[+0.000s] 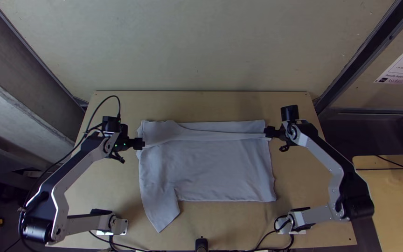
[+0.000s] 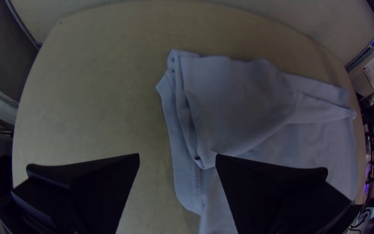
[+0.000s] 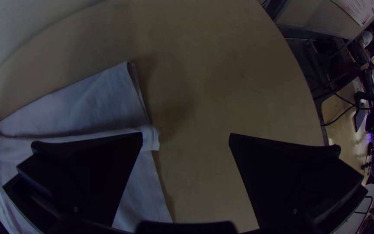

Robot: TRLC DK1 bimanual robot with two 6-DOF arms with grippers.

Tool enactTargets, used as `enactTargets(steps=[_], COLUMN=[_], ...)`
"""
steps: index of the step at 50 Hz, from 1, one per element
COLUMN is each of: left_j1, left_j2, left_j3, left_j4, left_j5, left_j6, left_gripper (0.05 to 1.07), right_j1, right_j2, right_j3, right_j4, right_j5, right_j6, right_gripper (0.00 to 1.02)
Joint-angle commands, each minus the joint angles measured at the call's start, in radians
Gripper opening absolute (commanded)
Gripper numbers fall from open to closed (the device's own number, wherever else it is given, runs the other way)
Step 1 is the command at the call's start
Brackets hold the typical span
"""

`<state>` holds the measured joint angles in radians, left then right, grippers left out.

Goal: Fold the t-shirt

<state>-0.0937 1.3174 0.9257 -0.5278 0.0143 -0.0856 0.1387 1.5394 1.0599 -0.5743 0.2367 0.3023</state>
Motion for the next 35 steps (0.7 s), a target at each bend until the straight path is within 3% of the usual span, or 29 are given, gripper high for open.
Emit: enactTargets(steps=[1, 14, 29, 35], left_j1=[-0.009, -0.046, -0.172, -0.253], left_j2=[-0.086, -0.221, -0.365, -0.411], left_j3=[0.03, 0.035, -0.001, -0.067], left_j4=[-0.063, -0.242, -0.449, -0.474], left_j5=[0.0, 0.0, -0.004, -0.028], left_j6=[0.01, 0.018, -0.051, -0.095], left_gripper=[0.99, 0.99, 1.02, 1.02], right_j1=[-0.01, -0.021, 0.019, 0.082], right_j2=[-0.082, -0.256, -0.45, -0.507], right_j3=[0.0, 0.023, 0.009, -0.029], right_j4=[-0.053, -0.179, -0.308, -0.343], right_j5=[0.007, 0.006, 0.003, 0.001], right_j6=[0.02, 0.052, 0.204, 0.253], right_gripper=[0.97, 0.97, 0.97, 0.97])
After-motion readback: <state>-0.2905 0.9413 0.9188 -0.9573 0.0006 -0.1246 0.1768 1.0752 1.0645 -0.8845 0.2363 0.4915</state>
